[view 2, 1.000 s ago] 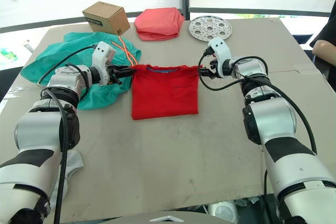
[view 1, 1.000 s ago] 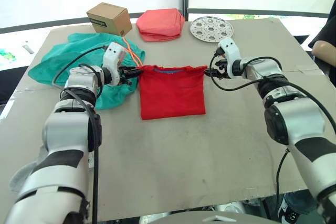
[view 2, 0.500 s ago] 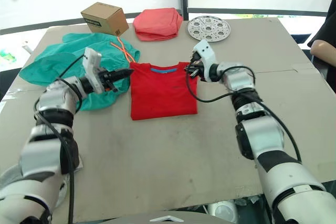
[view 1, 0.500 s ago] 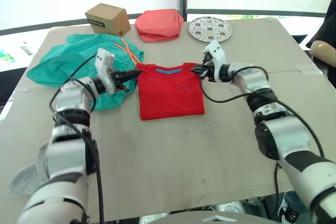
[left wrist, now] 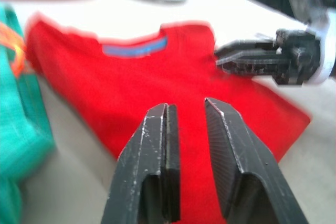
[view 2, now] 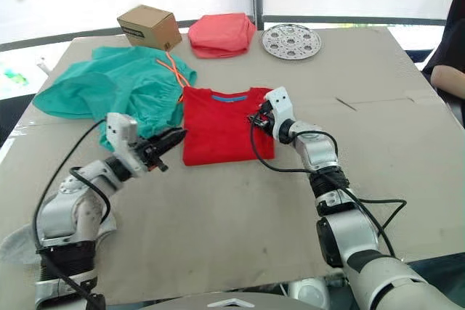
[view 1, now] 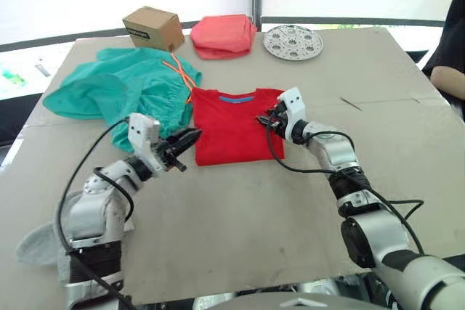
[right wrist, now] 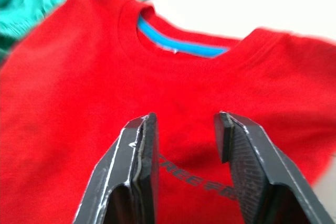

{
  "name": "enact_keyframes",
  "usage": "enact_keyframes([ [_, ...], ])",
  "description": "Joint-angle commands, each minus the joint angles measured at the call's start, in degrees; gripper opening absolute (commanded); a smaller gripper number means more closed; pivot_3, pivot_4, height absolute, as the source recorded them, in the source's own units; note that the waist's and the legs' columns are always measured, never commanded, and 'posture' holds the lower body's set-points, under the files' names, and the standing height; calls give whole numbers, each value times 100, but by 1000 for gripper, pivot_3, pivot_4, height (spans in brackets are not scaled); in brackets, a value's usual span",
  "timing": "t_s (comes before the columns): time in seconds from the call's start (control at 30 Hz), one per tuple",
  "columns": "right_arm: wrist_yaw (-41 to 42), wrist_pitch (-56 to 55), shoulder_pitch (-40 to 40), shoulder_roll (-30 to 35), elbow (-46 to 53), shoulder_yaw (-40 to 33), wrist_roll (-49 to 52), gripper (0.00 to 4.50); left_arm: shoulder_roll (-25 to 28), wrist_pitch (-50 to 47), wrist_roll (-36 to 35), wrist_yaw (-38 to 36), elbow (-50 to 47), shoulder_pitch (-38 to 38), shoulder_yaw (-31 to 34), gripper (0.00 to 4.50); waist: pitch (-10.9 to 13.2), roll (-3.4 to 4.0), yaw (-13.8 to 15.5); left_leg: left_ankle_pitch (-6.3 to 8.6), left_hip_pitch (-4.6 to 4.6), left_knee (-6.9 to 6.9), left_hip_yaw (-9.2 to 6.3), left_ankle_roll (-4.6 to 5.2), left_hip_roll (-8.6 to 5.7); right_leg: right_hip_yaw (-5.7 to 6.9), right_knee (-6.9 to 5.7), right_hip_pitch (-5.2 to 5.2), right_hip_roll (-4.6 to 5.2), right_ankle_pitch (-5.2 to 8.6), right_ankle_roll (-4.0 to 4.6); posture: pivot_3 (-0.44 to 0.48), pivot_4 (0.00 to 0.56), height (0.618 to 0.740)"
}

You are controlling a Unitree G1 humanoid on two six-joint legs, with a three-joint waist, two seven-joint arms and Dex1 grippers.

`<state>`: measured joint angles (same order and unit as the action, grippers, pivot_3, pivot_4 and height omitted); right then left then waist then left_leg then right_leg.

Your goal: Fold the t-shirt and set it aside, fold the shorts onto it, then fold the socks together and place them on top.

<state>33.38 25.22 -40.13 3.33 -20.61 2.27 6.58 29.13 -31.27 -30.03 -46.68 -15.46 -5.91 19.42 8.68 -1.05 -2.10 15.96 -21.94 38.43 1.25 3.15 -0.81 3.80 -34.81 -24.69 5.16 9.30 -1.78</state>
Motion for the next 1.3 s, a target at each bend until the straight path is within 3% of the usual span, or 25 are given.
enact_keyframes([
  [0.03,-533,1131,525,88,1648,163,-67,3505,316,-278,-558,-97,-1046,616,395,2605,-4,2,-6,0,2,-5,1,0,0,-1,1,0,-1,3,4,0,150,740],
  [0.1,-999,1596,820,9,2017,245,-227,4435,506,-438,-916,-167,-1555,1113,694,3530,-5,0,-16,0,3,-8,1,0,2,0,3,-1,-6,6,8,0,150,740],
  [0.17,-1377,1860,963,-207,2068,215,-235,4500,647,-543,-1212,-208,-1865,1515,947,4423,-5,3,-6,0,5,-8,1,0,3,1,3,-1,-7,9,13,0,150,740],
  [0.33,-1633,2084,1028,-688,1535,311,-77,4500,838,-490,-1537,-421,-2308,2545,1496,4423,-7,7,-25,10,19,-5,6,18,0,3,7,5,-30,22,27,0,150,740],
  [0.6,-735,1915,1049,-620,449,1360,-253,4500,821,-61,-1499,-609,-2636,3537,1842,4423,-32,-20,-65,14,42,-9,8,21,13,-4,9,10,-70,38,9,0,150,740],
  [0.7,-429,1702,995,-379,68,1608,-425,3774,806,69,-1488,-704,-2825,3819,1834,4500,-39,-26,-119,15,63,-12,9,22,14,-15,9,21,-73,40,8,0,150,740],
  [0.8,-303,1532,982,-197,-25,1536,-478,2538,797,194,-1445,-745,-2820,3940,1726,4500,-45,-23,-120,35,123,-24,8,9,25,-16,17,70,-58,59,32,0,150,740],
  [0.83,-297,1520,987,-168,2,1468,-463,2048,818,225,-1426,-771,-2813,3948,1676,4500,-46,-23,-117,42,128,-24,4,5,33,-15,17,78,-60,66,40,0,150,740],
  [0.87,-274,1504,1013,-115,77,1415,-451,1897,847,258,-1404,-799,-2828,3950,1609,4500,-47,-22,-109,46,128,-24,-3,1,38,-15,16,78,-64,71,47,0,150,740],
  [1.0,-190,1364,1148,254,560,1257,-455,163,1040,227,-1447,-920,-2754,3720,1225,4500,-46,-13,-26,56,128,-24,-12,-17,58,-9,13,78,-93,85,69,0,150,740],
  [1.3,-93,2910,2136,2136,3355,155,-71,67,1064,371,-1265,-1018,-2225,2640,-70,4500,-36,26,340,67,97,-13,-23,2,37,8,23,78,-83,103,43,0,150,740],
])
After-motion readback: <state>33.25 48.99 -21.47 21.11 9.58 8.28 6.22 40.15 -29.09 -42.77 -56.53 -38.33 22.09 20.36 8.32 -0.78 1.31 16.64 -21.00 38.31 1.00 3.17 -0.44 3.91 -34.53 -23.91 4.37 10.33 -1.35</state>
